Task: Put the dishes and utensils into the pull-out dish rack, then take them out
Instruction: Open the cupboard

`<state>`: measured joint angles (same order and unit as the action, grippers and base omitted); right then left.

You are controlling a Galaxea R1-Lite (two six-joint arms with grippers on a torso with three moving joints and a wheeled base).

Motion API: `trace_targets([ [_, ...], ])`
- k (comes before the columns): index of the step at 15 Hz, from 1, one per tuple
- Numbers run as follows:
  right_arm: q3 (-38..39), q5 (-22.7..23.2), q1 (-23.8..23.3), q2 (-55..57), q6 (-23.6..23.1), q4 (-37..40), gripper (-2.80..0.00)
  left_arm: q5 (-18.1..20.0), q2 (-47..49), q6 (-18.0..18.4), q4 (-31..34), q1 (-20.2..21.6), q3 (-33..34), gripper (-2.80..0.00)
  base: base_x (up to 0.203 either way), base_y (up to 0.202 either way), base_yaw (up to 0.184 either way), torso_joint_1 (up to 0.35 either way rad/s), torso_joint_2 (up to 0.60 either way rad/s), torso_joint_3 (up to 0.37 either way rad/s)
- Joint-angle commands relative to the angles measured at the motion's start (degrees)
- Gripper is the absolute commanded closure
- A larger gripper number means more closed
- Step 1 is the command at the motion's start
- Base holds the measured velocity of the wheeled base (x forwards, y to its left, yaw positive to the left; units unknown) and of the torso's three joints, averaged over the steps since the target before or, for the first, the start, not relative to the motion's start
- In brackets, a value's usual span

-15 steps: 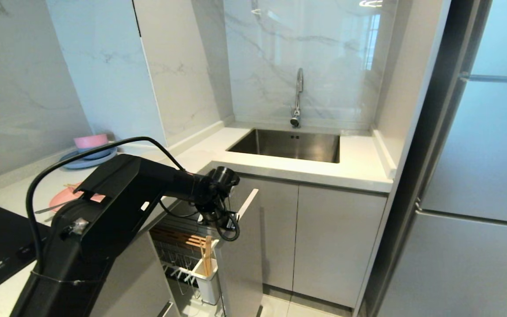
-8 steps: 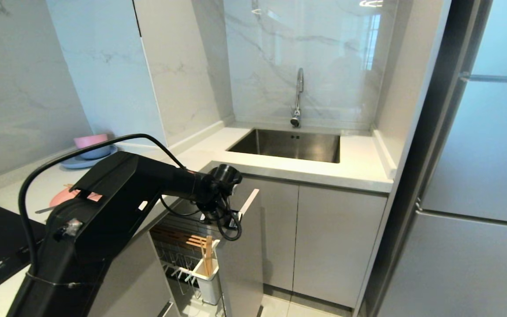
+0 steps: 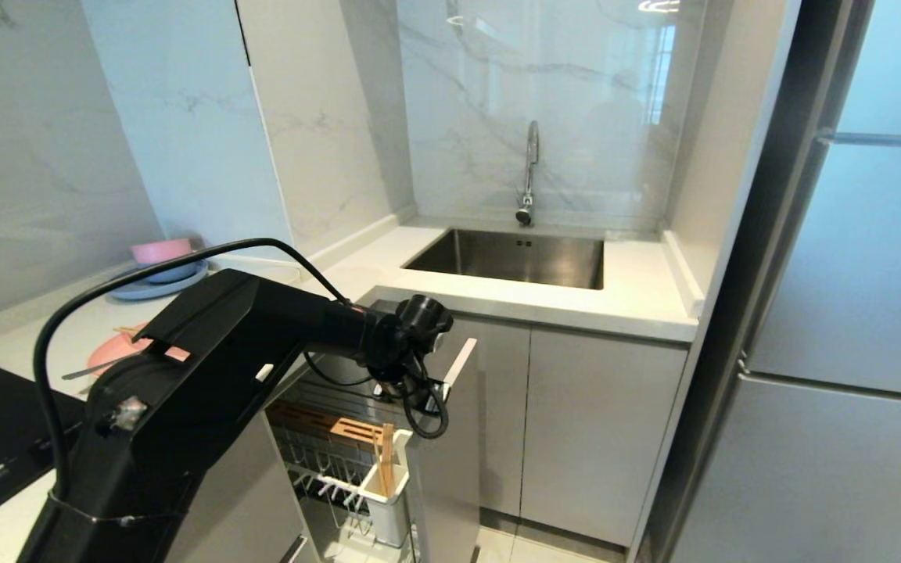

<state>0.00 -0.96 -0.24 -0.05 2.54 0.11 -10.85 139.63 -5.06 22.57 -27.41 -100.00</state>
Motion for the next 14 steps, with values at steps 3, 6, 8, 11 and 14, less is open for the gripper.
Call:
trace_targets([
  [3,0.09,0.00,-0.02,0.05,0.01,-0.02,0.00,-0.57,-0.15,0.07,0.11,-2.44,0.07,0.00,0.000,0.000,0.000,0.000,0.00,0.000],
  [6,0.09,0.00,0.07,0.05,0.01,0.07,0.00,-0.48,-0.06,-0.10,0.11,-3.51,0.07,0.00,0.000,0.000,0.000,0.000,0.00,0.000],
  [8,0.09,0.00,-0.02,0.05,0.01,-0.02,0.00,-0.48,-0.06,-0.21,0.05,-4.26,0.06,0.00,0.000,0.000,0.000,0.000,0.00,0.000],
  [11,0.09,0.00,-0.02,0.05,0.01,0.07,0.00,-0.40,0.03,-0.17,0.02,-5.50,-0.02,0.00,0.000,0.000,0.000,0.000,0.00,0.000],
  [14,0.09,0.00,-0.02,0.05,0.01,-0.01,0.00,-0.31,0.14,-0.10,0.01,-6.90,-0.02,0.00,0.000,0.000,0.000,0.000,0.00,0.000],
])
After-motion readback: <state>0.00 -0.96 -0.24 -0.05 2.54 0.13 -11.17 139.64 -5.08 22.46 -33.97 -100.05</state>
